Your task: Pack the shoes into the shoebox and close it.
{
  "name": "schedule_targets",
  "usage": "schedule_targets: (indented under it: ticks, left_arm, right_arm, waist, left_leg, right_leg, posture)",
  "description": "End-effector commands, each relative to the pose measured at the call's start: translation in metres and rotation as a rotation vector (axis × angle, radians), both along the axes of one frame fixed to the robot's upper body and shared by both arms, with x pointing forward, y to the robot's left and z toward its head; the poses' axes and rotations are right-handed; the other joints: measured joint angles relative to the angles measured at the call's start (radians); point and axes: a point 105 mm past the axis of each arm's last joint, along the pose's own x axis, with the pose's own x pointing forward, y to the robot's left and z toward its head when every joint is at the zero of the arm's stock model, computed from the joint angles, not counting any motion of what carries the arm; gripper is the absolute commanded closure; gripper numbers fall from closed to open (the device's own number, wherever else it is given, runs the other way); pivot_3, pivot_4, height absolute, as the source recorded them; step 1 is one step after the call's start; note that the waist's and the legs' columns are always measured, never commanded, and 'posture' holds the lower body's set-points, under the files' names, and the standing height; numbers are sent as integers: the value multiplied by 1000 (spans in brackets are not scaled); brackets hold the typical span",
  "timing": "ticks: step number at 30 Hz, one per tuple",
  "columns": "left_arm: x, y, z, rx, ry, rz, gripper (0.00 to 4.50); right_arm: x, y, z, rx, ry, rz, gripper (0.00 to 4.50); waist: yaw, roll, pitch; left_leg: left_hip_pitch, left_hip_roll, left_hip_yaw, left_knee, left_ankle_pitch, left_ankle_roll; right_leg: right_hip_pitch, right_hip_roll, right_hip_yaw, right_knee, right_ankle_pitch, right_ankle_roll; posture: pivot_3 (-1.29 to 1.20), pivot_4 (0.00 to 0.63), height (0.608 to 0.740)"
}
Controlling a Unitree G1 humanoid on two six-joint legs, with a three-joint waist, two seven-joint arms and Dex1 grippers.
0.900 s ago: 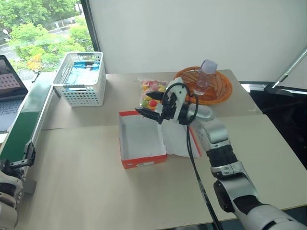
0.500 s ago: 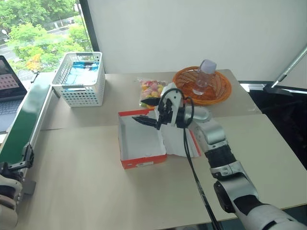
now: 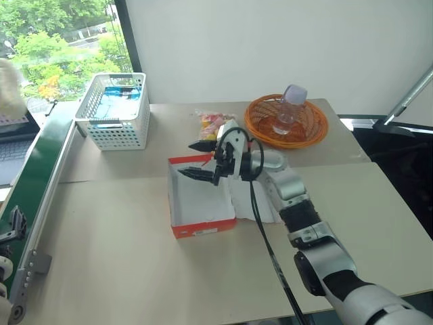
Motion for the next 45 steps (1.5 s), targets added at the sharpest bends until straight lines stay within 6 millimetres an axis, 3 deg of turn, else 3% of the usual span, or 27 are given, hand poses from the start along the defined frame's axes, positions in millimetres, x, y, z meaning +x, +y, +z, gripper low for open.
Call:
schedule_targets:
  ticks: [1,15,19,26,33,39,45]
  left_arm:
    - [7,3,7,53,-12,11,0]
    - [25,10,5,43,-16,-15,0]
    - [20,28,5,57,-3,6,0]
    - [21,47,9,108,-5,-120,0]
    - [31,69,1,86,57,-215,0]
    - [28,90,-7,55,117,-231,0]
    - [31,98,-11,12,138,-225,0]
  right_arm:
    - [-4,9,17,5,-84,33,60]
    - [-11,11,20,-44,-120,80,60]
    - [-15,12,22,-42,-122,88,60]
    - [-18,6,21,-51,-117,75,60]
    - [-21,2,24,-50,-116,58,60]
    - [-21,0,24,-54,-111,39,60]
    - [-21,-3,25,-58,-112,29,60]
  waist:
    - [-1,0,0]
    - [-2,0,0]
    - [-3,0,0]
    - [-2,0,0]
    - [0,-1,0]
    - [-4,-1,0]
    - [-1,-1,-1]
  left_leg:
    - [0,0,0,0,0,0]
    - [0,0,0,-1,0,0]
    - [0,1,0,-1,0,0]
    - [-1,1,1,-2,0,-1]
    - [-7,1,2,-4,0,-2]
    - [-10,2,3,-5,1,-2]
    - [-10,2,3,-7,1,-2]
  right_leg:
    - [0,0,0,0,0,0]
    - [-1,0,0,0,2,3]
    - [-1,0,0,0,2,4]
    - [-4,-1,-1,0,0,-1]
    - [-12,-2,0,1,1,-1]
    - [-16,-1,-1,1,4,4]
    - [-16,-1,-3,1,3,3]
  posture:
    - [0,150,740]
    - [0,150,740]
    - [0,150,740]
    - [0,150,740]
    - [0,150,740]
    - [0,150,740]
    - [0,150,740]
